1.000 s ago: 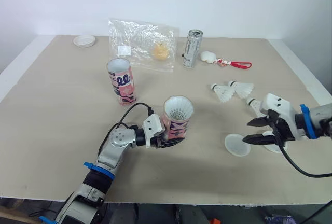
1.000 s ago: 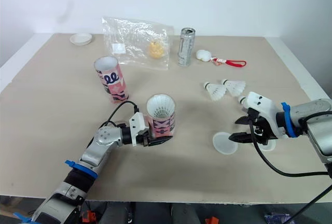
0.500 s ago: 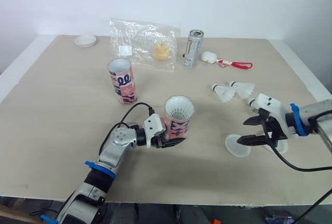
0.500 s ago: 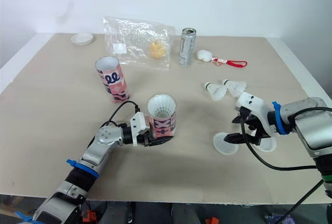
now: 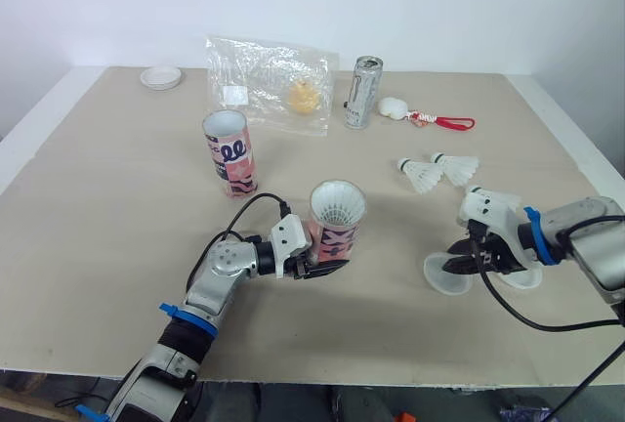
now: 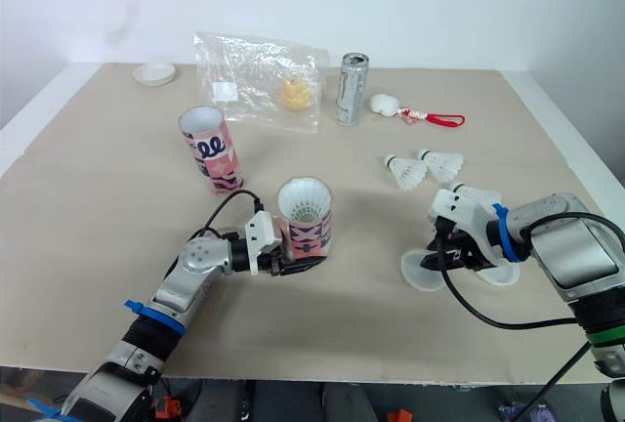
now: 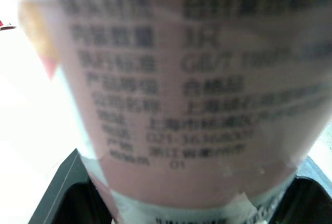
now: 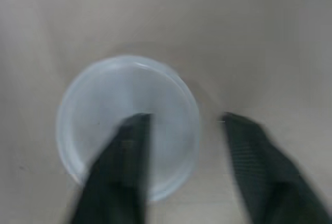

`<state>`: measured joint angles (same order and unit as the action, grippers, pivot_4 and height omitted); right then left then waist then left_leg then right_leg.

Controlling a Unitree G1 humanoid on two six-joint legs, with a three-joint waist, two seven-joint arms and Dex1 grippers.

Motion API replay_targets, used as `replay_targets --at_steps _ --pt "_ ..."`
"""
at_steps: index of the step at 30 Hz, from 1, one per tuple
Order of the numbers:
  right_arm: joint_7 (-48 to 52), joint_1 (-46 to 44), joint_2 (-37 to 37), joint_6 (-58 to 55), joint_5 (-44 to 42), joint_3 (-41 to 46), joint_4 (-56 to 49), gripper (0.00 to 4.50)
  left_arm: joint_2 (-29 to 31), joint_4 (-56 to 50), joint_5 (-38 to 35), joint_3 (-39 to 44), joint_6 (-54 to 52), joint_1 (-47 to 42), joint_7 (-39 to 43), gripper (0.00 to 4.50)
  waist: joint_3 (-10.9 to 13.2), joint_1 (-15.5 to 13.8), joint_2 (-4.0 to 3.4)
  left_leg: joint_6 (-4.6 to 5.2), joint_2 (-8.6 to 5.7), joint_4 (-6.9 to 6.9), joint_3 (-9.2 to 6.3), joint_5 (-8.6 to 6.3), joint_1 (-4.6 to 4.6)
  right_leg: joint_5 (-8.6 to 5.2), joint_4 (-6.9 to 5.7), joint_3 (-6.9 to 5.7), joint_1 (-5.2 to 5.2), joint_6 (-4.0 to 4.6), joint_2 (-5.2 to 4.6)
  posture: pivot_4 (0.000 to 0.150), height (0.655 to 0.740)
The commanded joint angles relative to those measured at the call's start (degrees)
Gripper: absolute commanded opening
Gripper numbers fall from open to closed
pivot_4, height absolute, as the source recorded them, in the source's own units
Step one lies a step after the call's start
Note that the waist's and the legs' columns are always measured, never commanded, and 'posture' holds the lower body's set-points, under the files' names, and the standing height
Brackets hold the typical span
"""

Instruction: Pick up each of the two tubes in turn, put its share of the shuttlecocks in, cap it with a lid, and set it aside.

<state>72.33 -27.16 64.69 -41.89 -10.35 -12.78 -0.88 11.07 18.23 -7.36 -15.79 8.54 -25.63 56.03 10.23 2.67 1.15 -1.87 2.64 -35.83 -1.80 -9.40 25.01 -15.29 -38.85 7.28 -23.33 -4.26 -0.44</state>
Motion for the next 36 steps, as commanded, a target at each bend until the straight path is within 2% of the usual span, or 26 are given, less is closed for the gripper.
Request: replay_targets --at_steps 1,10,14,19,25,30,36 --pt "0.19 0.25 0.13 1.32 1.42 -0.45 0.15 0.12 -0.03 -0.29 0.74 -0.81 -0.52 0.73 -0.59 3.02 0.00 0.00 0.00 0.00 0.00 0.00 0.00 0.00 0.00 0.00 0.00 0.00 0.01 0.00 0.00 0.150 0.7400" --pt "0.02 0.87 -0.89 6.34 2.52 0.57 2.31 0.05 0.53 0.20 0.93 -0.62 -0.48 0.27 -0.85 3.02 -0.01 0.01 0.02 0.00 0.00 -0.03 0.00 0.00 -0.07 0.01 0.00 0.00 0.08 0.02 0.00 0.150 0.7400" --pt "1.10 -0.56 -2.11 10.45 -0.60 4.49 1.08 0.05 0.78 0.39 0.91 -0.58 -0.50 0.08 -0.82 3.02 -0.02 0.15 0.02 0.00 0.01 -0.03 0.03 0.00 -0.14 0.04 0.00 0.03 0.11 0.06 0.01 0.150 0.7400" --pt "4.26 -6.64 -2.04 14.13 -4.12 8.12 -0.40 0.05 1.05 0.99 0.97 -0.64 -0.45 -0.37 -0.56 3.02 -0.02 0.15 -0.06 -0.01 0.00 -0.02 0.08 0.02 -0.18 0.07 -0.01 0.08 0.10 0.12 0.01 0.150 0.7400" --pt "8.29 -21.58 -3.89 14.74 -7.15 8.17 -1.61 0.05 0.99 2.87 1.18 -0.66 -0.12 -1.64 -0.30 3.02 -0.01 0.14 -0.11 -0.01 0.02 0.03 0.08 0.02 -0.19 0.05 0.00 0.07 0.06 0.16 0.03 0.150 0.7400" --pt "9.24 -32.64 -10.51 13.99 -8.84 4.72 -4.72 0.05 0.91 3.82 0.99 -1.20 -1.27 -2.38 0.83 3.02 -0.02 0.11 -0.12 -0.02 0.03 0.13 0.07 0.02 -0.17 0.02 0.02 0.06 0.04 0.13 0.02 0.150 0.7400" --pt "10.72 -37.12 -16.12 16.63 -7.21 0.83 -5.18 0.05 0.95 3.12 0.58 -1.57 -3.14 -2.46 2.25 3.02 -0.04 -0.03 -0.15 -0.02 0.04 0.22 -0.01 0.02 -0.14 0.00 0.00 -0.02 0.01 0.13 0.05 0.150 0.7400"
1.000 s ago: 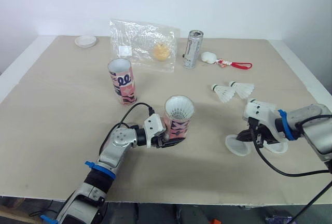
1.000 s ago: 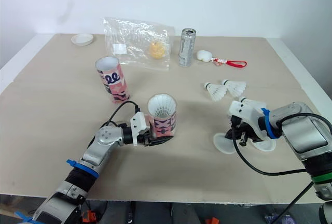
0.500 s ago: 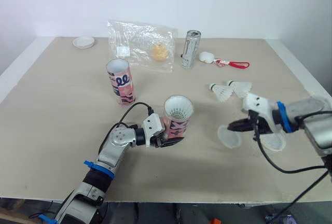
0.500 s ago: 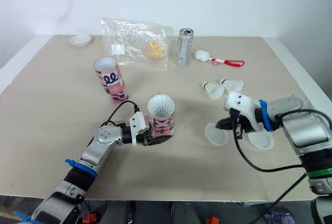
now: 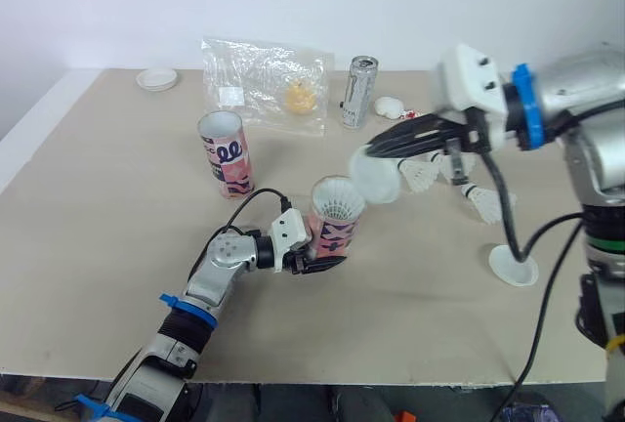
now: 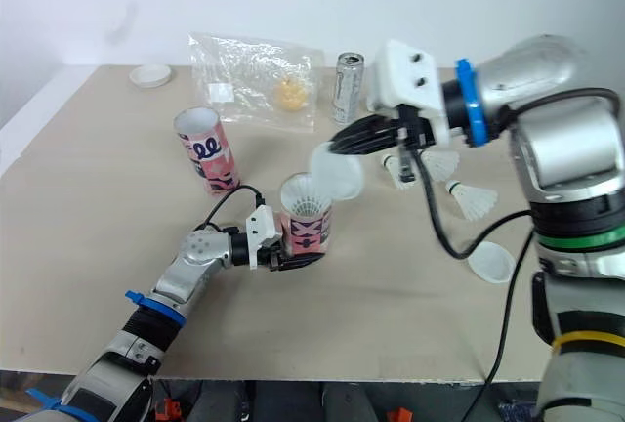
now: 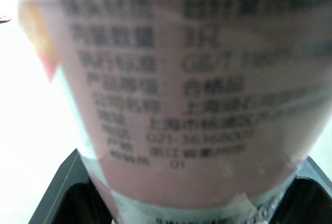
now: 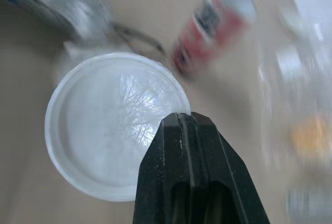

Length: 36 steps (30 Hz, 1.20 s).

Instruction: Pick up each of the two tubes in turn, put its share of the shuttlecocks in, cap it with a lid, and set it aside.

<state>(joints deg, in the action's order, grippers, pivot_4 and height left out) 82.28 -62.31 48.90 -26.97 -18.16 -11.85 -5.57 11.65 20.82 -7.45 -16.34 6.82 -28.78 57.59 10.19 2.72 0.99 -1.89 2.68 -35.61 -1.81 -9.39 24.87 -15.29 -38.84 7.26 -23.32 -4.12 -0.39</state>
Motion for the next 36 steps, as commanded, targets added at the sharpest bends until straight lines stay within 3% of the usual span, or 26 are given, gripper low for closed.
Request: replay_targets --at_steps 1,14,36 --pt "1.10 -2.35 -1.06 2.23 0.82 -0.72 -0.24 0.05 0.40 0.51 0.75 -1.03 -1.50 0.68 0.67 3.02 0.00 -0.10 0.00 0.00 -0.01 -0.01 -0.02 0.00 0.05 -0.01 0.01 -0.01 -0.01 -0.02 -0.01 0.150 0.7400" --pt "3.46 -2.59 -4.29 11.24 6.10 -3.89 5.93 0.05 1.04 -0.43 1.06 -1.01 -2.17 1.34 0.05 3.02 0.00 -0.01 -0.01 -0.01 0.00 0.03 -0.04 -0.01 0.07 -0.03 0.05 -0.04 -0.02 0.01 0.00 0.150 0.7400" --pt "4.59 -0.37 -7.30 12.28 7.53 -4.81 5.09 0.05 1.59 -1.42 1.20 -1.05 -2.46 2.30 -1.01 3.02 0.00 -0.01 -0.01 -0.01 0.00 0.04 -0.04 -0.01 0.05 -0.03 0.05 -0.03 -0.01 0.02 0.00 0.150 0.7400"
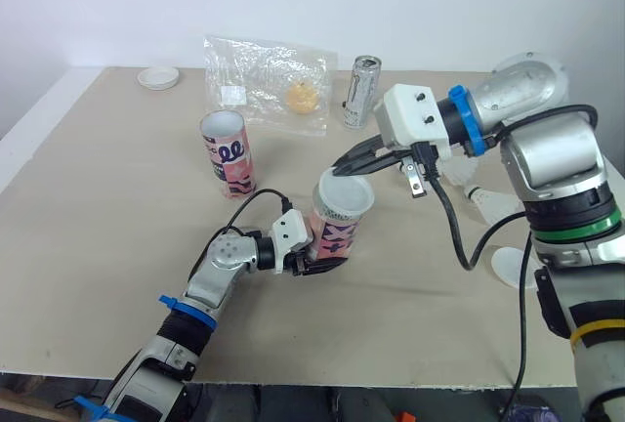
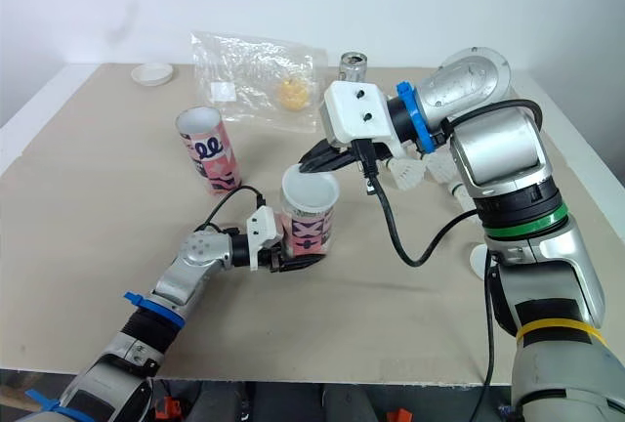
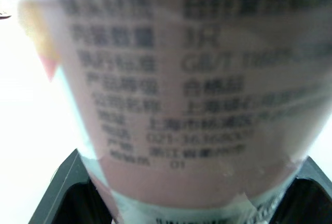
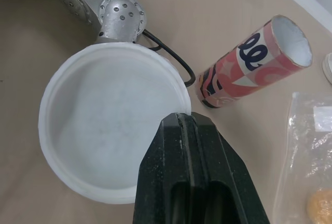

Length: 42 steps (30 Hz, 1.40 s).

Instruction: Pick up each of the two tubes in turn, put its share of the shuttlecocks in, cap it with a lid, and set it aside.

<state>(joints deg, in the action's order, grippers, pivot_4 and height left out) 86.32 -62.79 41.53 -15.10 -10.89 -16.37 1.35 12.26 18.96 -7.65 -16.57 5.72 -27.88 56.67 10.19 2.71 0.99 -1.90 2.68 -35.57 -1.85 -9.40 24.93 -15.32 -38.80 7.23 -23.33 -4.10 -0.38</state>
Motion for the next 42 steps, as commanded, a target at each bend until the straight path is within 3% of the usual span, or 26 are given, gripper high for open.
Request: replay_targets --at_steps 1,42 --pt "0.57 0.19 0.04 0.61 0.37 -0.44 -1.81 0.05 1.01 0.41 1.41 -0.83 -1.36 1.43 -0.10 3.02 0.00 0.00 0.00 0.00 0.00 0.00 0.00 0.00 0.00 0.00 0.00 0.00 0.00 0.00 0.00 0.150 0.7400" --pt "3.96 -3.73 0.64 8.74 5.28 -2.07 3.88 0.05 1.23 -0.28 1.15 -0.80 -3.05 1.49 -0.58 3.02 0.00 0.01 0.00 0.00 0.00 0.00 0.00 0.00 -0.01 0.00 0.00 0.00 0.00 0.01 0.00 0.150 0.7400"
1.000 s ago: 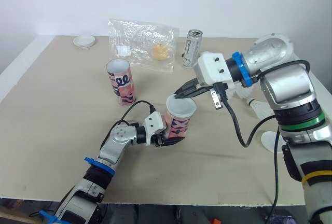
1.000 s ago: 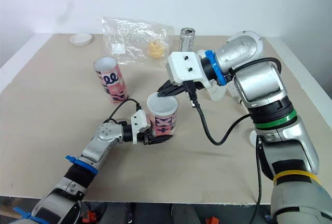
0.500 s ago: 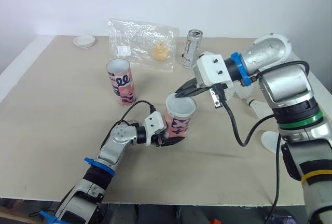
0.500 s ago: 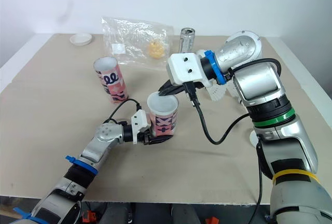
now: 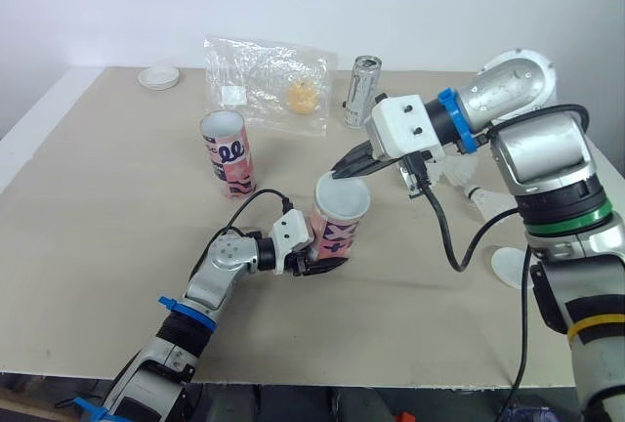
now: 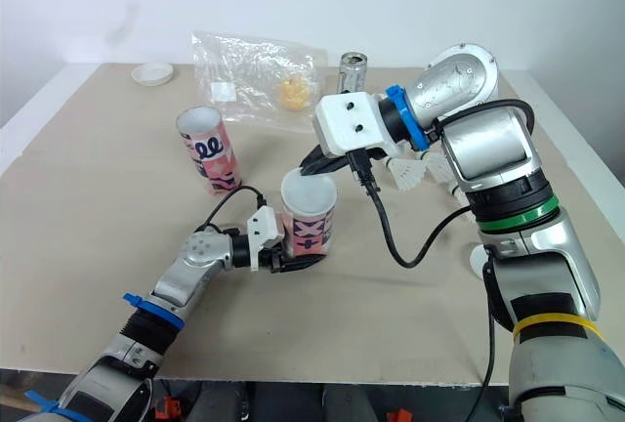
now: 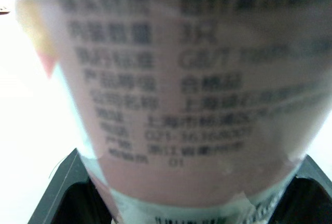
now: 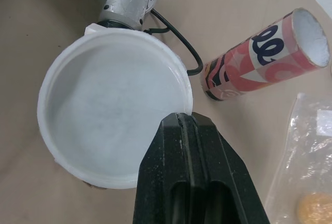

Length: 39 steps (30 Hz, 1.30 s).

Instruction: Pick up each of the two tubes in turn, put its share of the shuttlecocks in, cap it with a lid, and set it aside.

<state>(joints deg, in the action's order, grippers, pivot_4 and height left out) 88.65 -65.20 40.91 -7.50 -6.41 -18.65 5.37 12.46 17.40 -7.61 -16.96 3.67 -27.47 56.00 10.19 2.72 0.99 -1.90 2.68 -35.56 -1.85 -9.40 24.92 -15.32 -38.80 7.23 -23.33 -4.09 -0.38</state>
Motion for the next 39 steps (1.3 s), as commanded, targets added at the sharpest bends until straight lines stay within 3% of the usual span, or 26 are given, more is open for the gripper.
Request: replay_targets --at_steps 1,8,15,18,24,29,32,34,35,39 --pt "1.66 -1.26 1.32 1.51 1.08 0.07 0.02 0.05 1.00 1.31 1.11 -0.42 -1.00 1.04 0.09 3.02 0.00 0.00 0.00 0.00 0.00 0.00 0.00 0.00 0.00 0.00 0.00 0.00 0.00 0.00 0.00 0.150 0.7400" --pt "2.43 -0.66 1.68 1.09 1.46 -0.85 0.59 0.05 0.96 1.25 1.05 -0.43 -1.17 1.00 -0.02 3.02 0.00 0.00 0.00 0.00 0.00 0.00 0.00 0.00 -0.01 0.00 0.00 0.00 0.01 0.00 0.00 0.150 0.7400" --pt "1.74 -0.56 1.76 0.97 0.99 -0.18 0.66 2.55 1.20 0.95 0.86 -0.38 -1.58 1.24 0.00 3.02 -0.01 0.00 0.00 0.00 0.00 0.03 0.01 0.00 -0.10 -0.01 0.00 0.00 0.07 0.02 0.00 0.150 0.7400" --pt "1.51 -0.83 2.03 0.01 0.25 0.89 1.03 2.55 1.20 0.90 0.73 -0.38 -1.74 1.24 0.02 3.02 -0.01 0.01 0.00 0.00 0.01 0.04 0.02 0.00 -0.17 -0.01 0.00 0.00 0.11 0.04 0.00 0.150 0.7400" --pt "-3.84 -2.08 1.14 -15.00 -8.21 9.13 2.07 2.55 1.19 0.97 0.70 -0.28 -1.79 1.03 -0.13 3.02 0.00 0.00 0.00 0.00 0.01 0.04 0.03 0.00 -0.13 0.02 -0.01 0.01 0.09 0.09 -0.01 0.150 0.7400" --pt "-6.49 2.07 1.33 -29.50 -17.54 14.41 -4.42 2.55 1.27 0.80 0.64 -0.22 -1.62 1.16 -0.14 3.02 0.00 0.00 0.01 0.00 0.01 0.12 0.00 0.00 -0.14 0.05 -0.01 0.00 0.09 0.24 0.00 0.150 0.7400" --pt "-8.13 5.14 1.31 -33.11 -20.07 14.70 -8.72 1.37 1.27 0.81 0.60 -0.26 -1.61 1.15 -0.08 3.02 0.00 0.00 0.00 0.00 0.01 0.12 0.01 0.00 -0.14 0.00 0.00 0.01 0.08 0.16 0.00 0.150 0.7400" --pt "-8.97 8.05 1.37 -34.45 -21.23 13.87 -12.17 0.34 1.22 0.83 0.62 -0.34 -1.57 1.11 -0.07 3.02 -0.01 0.00 0.01 0.00 0.01 0.11 0.00 0.00 -0.14 -0.04 -0.01 0.00 0.08 0.07 0.00 0.150 0.7400" --pt "-9.34 9.26 1.35 -34.56 -21.36 13.32 -13.46 0.16 1.19 0.80 0.63 -0.38 -1.59 1.08 -0.08 3.02 0.00 0.00 0.00 0.00 0.01 0.10 0.00 0.00 -0.14 -0.04 0.00 0.00 0.09 0.06 0.00 0.150 0.7400" --pt "-11.00 10.87 0.97 -34.38 -20.90 11.84 -14.59 0.16 1.16 0.77 0.61 -0.37 -1.63 1.04 -0.06 3.02 0.00 0.00 0.00 0.00 0.01 0.09 0.03 0.00 -0.12 -0.02 -0.01 0.02 0.06 0.03 0.00 0.150 0.7400"
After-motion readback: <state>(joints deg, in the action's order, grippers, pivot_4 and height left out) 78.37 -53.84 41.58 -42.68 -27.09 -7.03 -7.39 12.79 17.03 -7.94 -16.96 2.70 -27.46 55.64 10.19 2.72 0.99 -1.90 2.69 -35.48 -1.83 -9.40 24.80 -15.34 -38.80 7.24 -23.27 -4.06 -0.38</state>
